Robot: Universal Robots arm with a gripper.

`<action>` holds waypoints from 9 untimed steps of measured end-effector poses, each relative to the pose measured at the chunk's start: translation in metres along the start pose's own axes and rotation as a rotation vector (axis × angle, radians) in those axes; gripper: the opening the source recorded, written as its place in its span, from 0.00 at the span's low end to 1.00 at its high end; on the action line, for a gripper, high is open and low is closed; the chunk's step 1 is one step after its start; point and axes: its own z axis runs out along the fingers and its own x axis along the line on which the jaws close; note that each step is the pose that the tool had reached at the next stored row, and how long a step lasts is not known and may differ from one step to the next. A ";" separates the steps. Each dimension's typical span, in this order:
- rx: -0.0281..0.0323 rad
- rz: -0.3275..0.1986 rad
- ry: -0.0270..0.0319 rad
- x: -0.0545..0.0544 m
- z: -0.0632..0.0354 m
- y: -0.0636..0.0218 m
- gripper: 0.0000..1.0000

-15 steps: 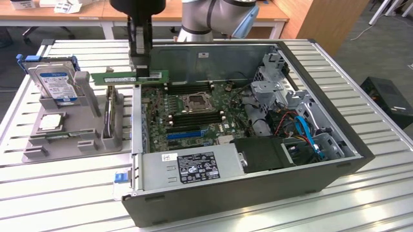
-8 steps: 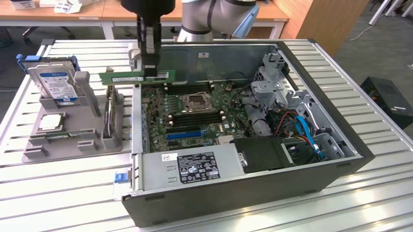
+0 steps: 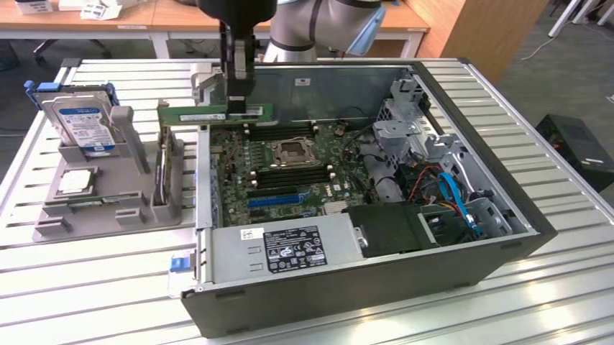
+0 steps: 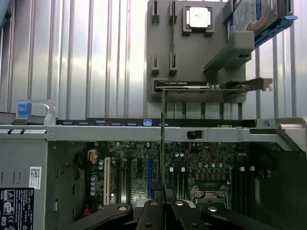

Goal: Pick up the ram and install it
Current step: 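Pick up the ram and move it above insertion slot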

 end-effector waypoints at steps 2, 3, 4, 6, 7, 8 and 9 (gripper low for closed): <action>-0.0009 0.000 0.0001 0.000 -0.0003 -0.0047 0.12; -0.0014 0.000 0.0000 0.000 -0.0004 -0.0069 0.12; -0.0018 0.000 0.0001 0.000 -0.0006 -0.0091 0.12; -0.0027 0.000 0.0001 0.000 -0.0009 -0.0134 0.12; -0.0032 0.000 0.0001 0.000 -0.0010 -0.0156 0.12; -0.0036 0.000 0.0000 0.000 -0.0011 -0.0179 0.12; -0.0041 0.000 0.0000 0.000 -0.0012 -0.0202 0.12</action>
